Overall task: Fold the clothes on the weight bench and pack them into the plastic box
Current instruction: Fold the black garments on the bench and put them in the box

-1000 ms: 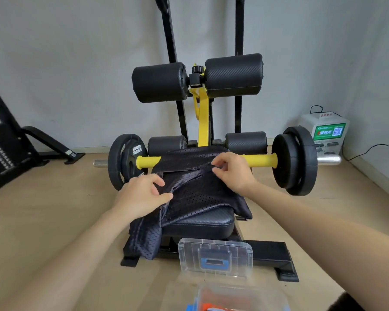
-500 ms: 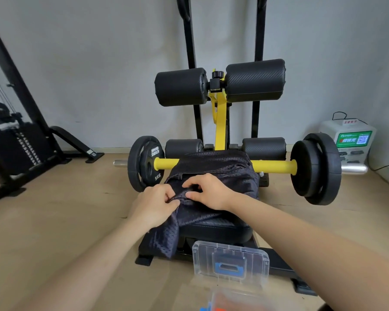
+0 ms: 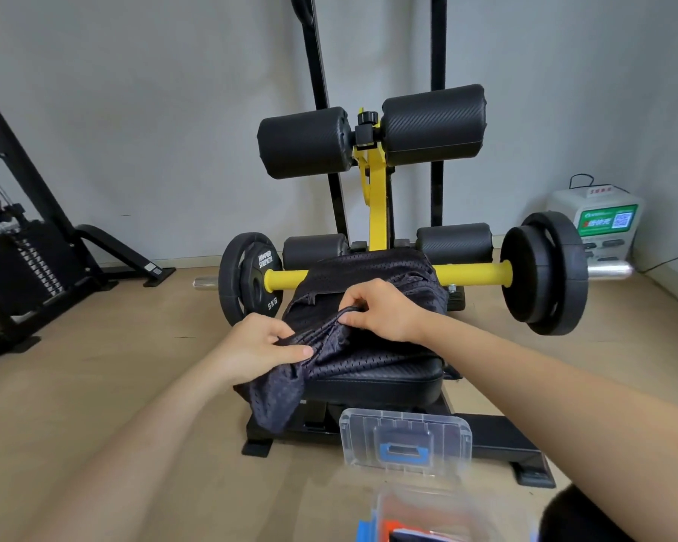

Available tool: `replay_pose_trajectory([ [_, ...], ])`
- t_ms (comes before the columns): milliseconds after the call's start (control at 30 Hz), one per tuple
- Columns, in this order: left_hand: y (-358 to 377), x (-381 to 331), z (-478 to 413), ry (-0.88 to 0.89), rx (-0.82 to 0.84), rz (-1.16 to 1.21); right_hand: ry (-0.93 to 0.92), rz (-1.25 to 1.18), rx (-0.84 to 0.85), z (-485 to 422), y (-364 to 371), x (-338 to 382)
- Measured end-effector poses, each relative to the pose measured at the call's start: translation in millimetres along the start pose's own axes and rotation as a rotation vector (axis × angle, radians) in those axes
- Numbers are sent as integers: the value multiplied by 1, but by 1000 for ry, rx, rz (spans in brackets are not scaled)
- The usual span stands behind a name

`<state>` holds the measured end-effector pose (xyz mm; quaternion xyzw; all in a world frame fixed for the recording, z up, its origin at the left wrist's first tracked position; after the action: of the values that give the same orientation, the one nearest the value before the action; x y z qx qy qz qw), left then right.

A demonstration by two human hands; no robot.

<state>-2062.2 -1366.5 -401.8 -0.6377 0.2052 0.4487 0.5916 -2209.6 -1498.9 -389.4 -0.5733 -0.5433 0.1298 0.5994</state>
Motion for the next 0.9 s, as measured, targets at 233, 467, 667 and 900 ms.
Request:
replay_pose_trajectory([
  [233, -17, -10, 11, -13, 7, -32, 52, 38, -61, 6, -11, -12],
  [467, -47, -18, 25, 95, -209, 162, 161, -66, -44, 12, -16, -23],
  [667, -67, 4, 17, 110, -397, 215, 167, 153, -34, 5, -13, -26],
  [900, -91, 32, -12, 67, -737, 397, 163, 294, -266, -19, -25, -20],
])
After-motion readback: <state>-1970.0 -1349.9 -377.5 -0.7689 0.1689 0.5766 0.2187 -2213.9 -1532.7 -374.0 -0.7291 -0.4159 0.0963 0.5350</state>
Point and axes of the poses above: each hand's wrist, its own z-axis away from the middle knuckle, its own y-axis out of the palm, x = y × z, the point moved 8 cm from there along -z, towards the middle knuckle, and after that the axes turned 13 degrees about z, right-handed, at the moved point
